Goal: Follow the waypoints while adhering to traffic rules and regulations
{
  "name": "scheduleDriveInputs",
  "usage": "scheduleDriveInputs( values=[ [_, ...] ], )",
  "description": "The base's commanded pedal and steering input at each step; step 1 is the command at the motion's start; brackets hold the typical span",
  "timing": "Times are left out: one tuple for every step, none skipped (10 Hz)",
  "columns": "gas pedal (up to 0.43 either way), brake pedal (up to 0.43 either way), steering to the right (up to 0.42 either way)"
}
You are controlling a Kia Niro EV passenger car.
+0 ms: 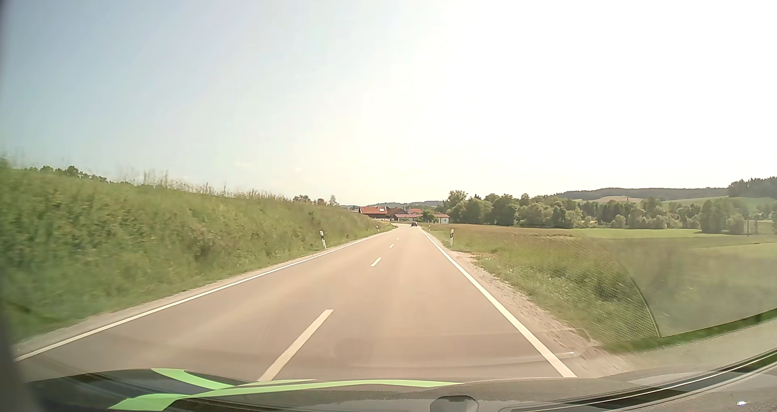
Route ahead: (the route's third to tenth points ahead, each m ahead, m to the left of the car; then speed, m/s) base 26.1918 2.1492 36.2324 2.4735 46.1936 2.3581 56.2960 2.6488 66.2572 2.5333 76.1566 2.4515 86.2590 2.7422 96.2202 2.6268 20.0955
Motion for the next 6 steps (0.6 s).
scheduleDriveInputs(
  values=[
    [0.11,0.0,-0.003],
    [0.11,0.0,-0.005],
    [0.11,0.0,-0.005],
    [0.098,0.0,-0.005],
    [0.087,0.0,-0.005],
    [0.087,0.0,-0.005]
  ],
)
